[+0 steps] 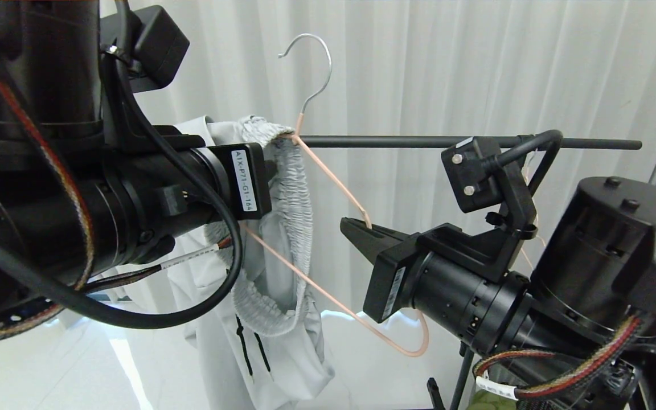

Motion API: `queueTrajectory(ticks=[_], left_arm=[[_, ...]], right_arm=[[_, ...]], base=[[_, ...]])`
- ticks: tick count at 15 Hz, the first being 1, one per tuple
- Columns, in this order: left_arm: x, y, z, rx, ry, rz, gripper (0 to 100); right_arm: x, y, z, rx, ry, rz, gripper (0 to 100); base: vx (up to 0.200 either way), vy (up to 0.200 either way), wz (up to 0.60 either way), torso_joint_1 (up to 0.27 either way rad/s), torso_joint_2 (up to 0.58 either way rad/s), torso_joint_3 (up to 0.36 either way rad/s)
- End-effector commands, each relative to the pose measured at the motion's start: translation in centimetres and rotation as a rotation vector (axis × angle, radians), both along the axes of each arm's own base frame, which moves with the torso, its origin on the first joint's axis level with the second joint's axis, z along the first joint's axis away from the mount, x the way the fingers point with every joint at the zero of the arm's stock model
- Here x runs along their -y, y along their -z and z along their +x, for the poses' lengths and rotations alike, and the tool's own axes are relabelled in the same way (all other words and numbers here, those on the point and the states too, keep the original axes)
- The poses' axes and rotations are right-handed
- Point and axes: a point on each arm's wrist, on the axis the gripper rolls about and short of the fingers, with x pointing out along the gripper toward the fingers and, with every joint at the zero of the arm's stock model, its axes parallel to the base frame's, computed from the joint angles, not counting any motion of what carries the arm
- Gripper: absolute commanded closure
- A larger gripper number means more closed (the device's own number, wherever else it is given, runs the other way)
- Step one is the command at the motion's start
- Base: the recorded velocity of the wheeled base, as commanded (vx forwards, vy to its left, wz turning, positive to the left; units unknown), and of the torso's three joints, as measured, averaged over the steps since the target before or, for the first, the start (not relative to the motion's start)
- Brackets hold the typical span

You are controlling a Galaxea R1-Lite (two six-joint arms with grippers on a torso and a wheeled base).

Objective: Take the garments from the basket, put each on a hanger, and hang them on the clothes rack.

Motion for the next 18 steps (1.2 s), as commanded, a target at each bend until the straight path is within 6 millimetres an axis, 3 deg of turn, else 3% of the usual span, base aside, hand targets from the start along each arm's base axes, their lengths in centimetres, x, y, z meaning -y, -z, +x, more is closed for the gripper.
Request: queueTrajectory(ticks=[1, 5, 8, 14, 18], left_arm=[[0.0, -0.1, -0.1, 0.003, 0.005, -0.001, 0], [0.2, -0.3, -1.2, 0.009, 0.045, -0.009, 0], [0.0, 1.2, -2.6, -0.018, 0.086, 0.024, 0], [-3.8, 2.5, -6.2, 0.030, 0.168, 0.150, 0], [-6.6, 2.4, -8.6, 0.123, 0.346, 0.228, 0]], right_arm=[[0.2, -0.3, -0.1, 0.006, 0.001, 0.008, 100], [0.3, -0.5, -0.2, 0.046, 0.000, 0.022, 100], [1.0, -1.2, -0.2, 0.062, 0.001, 0.036, 100], [4.1, -0.9, -1.6, 0.095, 0.006, -0.002, 100], [6.5, 0.5, -2.9, 0.105, -0.060, -0.061, 100]], base=[[0.000, 0.000, 0.00, 0.000, 0.00, 0.000], [0.000, 0.000, 0.00, 0.000, 0.00, 0.000], [0.000, 0.000, 0.00, 0.000, 0.00, 0.000], [0.000, 0.000, 0.00, 0.000, 0.00, 0.000], [0.000, 0.000, 0.00, 0.000, 0.00, 0.000]])
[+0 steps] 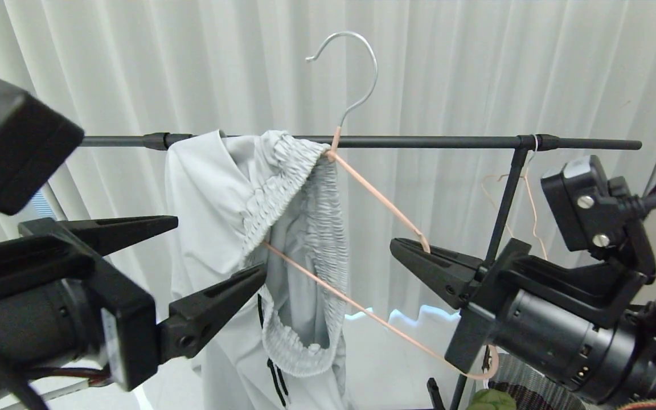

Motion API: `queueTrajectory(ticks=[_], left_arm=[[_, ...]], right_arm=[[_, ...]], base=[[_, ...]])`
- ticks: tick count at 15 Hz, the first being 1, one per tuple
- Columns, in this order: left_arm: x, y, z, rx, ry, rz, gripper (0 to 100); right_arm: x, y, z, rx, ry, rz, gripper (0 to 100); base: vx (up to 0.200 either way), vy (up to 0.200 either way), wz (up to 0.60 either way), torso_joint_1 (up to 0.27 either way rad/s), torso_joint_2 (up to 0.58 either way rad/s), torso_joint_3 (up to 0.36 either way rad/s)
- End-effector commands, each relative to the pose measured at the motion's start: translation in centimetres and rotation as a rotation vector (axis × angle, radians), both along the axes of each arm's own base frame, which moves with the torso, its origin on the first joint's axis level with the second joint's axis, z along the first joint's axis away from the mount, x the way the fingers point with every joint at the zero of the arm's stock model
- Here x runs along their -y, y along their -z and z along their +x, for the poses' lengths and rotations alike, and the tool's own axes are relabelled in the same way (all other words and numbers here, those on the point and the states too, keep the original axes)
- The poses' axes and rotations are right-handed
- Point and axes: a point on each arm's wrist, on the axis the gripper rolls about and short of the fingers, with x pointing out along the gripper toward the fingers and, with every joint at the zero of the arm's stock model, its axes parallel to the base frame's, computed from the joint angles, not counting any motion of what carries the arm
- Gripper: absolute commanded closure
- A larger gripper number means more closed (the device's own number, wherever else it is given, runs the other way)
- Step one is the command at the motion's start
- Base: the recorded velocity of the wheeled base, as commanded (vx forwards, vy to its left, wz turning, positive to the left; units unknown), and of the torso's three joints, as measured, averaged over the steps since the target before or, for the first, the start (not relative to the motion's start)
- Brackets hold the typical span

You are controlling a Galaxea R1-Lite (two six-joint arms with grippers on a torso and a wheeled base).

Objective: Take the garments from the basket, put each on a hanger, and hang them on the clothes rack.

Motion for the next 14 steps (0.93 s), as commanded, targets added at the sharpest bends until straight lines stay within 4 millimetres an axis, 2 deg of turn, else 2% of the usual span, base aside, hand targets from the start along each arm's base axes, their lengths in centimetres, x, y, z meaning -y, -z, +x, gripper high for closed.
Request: queueTrajectory(ticks=[1, 4, 9, 11, 14], left_arm=[[-2.2, -0.4, -1.5, 0.054, 0.056, -0.013, 0], [-2.5, -0.6, -1.6, 0.074, 0.127, 0.001, 0], [-2.2, 0.1, -1.7, 0.068, 0.261, 0.045, 0], [-2.1, 0.9, -1.7, 0.071, 0.287, 0.098, 0], [-1.8, 2.2, -2.0, 0.045, 0.455, 0.127, 0]], right_arm=[[1.9, 0.2, -1.0, 0.010, -0.026, -0.002, 100], [3.8, 0.6, -2.0, 0.030, -0.058, -0.016, 100], [6.5, 3.2, -4.6, 0.029, -0.171, -0.088, 100], [6.9, 3.9, -5.3, 0.022, -0.202, -0.105, 100], [7.4, 5.2, -6.5, 0.009, -0.264, -0.143, 100]], base=[[0.000, 0.000, 0.00, 0.000, 0.00, 0.000], [0.000, 0.000, 0.00, 0.000, 0.00, 0.000], [0.000, 0.000, 0.00, 0.000, 0.00, 0.000], [0.000, 0.000, 0.00, 0.000, 0.00, 0.000], [0.000, 0.000, 0.00, 0.000, 0.00, 0.000]])
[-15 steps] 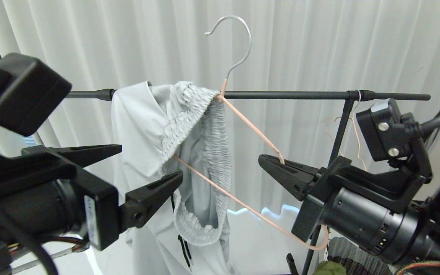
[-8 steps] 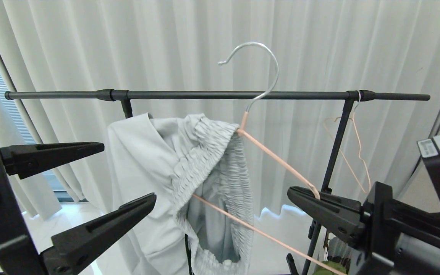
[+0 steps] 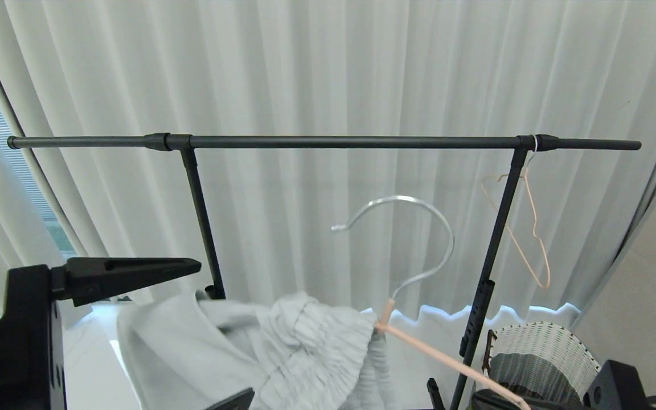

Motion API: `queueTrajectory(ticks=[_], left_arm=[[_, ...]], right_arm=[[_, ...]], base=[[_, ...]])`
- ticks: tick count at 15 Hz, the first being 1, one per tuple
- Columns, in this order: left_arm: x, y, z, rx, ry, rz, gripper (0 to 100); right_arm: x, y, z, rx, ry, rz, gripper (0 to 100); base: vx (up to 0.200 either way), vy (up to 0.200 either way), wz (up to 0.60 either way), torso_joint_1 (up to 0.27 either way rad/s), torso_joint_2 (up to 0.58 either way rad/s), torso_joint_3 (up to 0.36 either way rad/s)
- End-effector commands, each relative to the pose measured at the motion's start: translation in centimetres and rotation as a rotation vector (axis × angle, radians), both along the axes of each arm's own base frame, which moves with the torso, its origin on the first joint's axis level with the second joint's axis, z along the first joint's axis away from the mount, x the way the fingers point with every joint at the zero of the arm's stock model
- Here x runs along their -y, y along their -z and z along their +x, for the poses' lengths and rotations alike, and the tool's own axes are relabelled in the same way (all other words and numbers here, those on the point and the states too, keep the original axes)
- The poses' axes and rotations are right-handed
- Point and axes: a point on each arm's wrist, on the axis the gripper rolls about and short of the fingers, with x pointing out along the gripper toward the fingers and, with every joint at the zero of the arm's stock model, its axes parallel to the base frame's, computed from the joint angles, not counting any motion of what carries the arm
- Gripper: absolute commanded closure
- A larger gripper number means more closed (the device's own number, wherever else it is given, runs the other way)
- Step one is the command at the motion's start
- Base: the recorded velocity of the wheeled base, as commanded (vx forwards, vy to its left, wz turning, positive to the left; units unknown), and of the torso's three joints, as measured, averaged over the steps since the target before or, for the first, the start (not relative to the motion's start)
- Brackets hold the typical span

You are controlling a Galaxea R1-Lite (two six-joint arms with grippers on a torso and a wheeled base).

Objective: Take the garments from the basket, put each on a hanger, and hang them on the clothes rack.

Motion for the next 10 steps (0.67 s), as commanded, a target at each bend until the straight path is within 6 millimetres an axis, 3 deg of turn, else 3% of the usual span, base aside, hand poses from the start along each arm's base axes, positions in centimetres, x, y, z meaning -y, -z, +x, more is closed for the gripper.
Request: queueTrajectory(ticks=[1, 10], left_arm=[[0.4, 0.7, 0.1, -0.016, 0.064, 0.027, 0], [0.9, 4.0, -0.1, -0.140, 0.231, 0.101, 0]], right_arm=[[0.4, 0.7, -0.9, -0.006, -0.047, -0.019, 100], [0.7, 1.6, -1.6, -0.009, -0.122, -0.050, 100]], base=[[0.000, 0.000, 0.00, 0.000, 0.00, 0.000], [0.000, 0.000, 0.00, 0.000, 0.00, 0.000]])
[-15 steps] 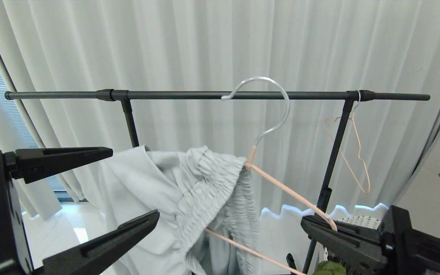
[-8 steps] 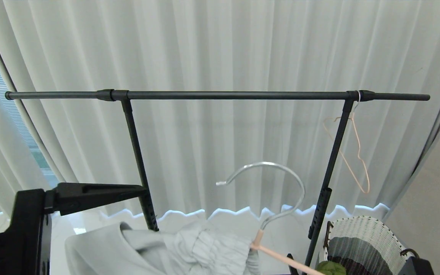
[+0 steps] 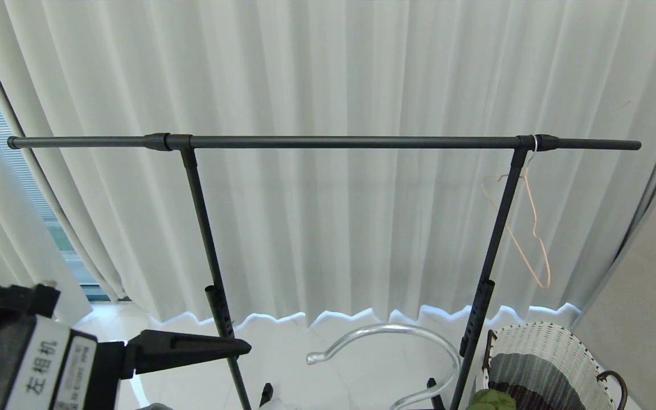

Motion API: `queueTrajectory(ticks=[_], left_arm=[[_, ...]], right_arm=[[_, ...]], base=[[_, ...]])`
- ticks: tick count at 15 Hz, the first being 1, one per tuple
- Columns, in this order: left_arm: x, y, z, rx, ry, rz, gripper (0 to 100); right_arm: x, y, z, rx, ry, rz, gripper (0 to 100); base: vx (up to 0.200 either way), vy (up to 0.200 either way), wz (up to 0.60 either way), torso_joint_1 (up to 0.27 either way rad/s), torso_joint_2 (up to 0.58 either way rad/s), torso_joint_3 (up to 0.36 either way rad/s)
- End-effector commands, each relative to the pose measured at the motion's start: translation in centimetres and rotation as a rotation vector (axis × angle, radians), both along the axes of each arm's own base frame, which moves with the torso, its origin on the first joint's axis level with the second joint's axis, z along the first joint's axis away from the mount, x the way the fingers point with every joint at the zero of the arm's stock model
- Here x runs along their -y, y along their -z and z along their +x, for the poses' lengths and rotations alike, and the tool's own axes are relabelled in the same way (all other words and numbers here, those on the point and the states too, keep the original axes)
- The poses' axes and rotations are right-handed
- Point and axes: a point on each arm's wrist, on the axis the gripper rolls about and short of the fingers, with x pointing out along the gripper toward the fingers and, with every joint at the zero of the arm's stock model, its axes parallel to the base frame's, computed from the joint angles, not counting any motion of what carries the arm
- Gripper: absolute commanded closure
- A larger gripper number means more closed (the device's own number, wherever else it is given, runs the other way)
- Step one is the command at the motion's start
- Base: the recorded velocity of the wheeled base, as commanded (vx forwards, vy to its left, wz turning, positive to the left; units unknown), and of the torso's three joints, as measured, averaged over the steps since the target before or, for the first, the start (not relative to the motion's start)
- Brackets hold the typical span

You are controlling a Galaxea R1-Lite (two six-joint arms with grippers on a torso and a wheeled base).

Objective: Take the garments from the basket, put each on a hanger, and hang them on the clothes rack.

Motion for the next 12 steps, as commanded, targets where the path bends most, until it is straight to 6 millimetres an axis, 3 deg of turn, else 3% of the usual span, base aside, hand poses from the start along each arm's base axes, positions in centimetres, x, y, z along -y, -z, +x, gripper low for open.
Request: queueTrajectory(ticks=[1, 9, 10, 12], left_arm=[[0.0, 1.1, -0.1, -0.014, 0.031, 0.037, 0], [1.1, 2.6, 0.6, -0.046, 0.096, 0.107, 0], [1.2, 2.6, 0.7, -0.048, 0.096, 0.110, 100], [1.2, 2.6, 0.6, -0.050, 0.100, 0.110, 100]], right_arm=[[0.0, 0.1, 0.0, 0.000, -0.013, -0.004, 100], [-0.1, -0.1, -0.1, 0.010, -0.040, 0.000, 100], [-0.1, -0.1, -0.1, 0.011, -0.038, 0.002, 100], [-0.1, -0.2, -0.1, 0.013, -0.037, 0.003, 100]], base=[[0.000, 0.000, 0.00, 0.000, 0.00, 0.000], [0.000, 0.000, 0.00, 0.000, 0.00, 0.000], [0.000, 0.000, 0.00, 0.000, 0.00, 0.000], [0.000, 0.000, 0.00, 0.000, 0.00, 0.000]])
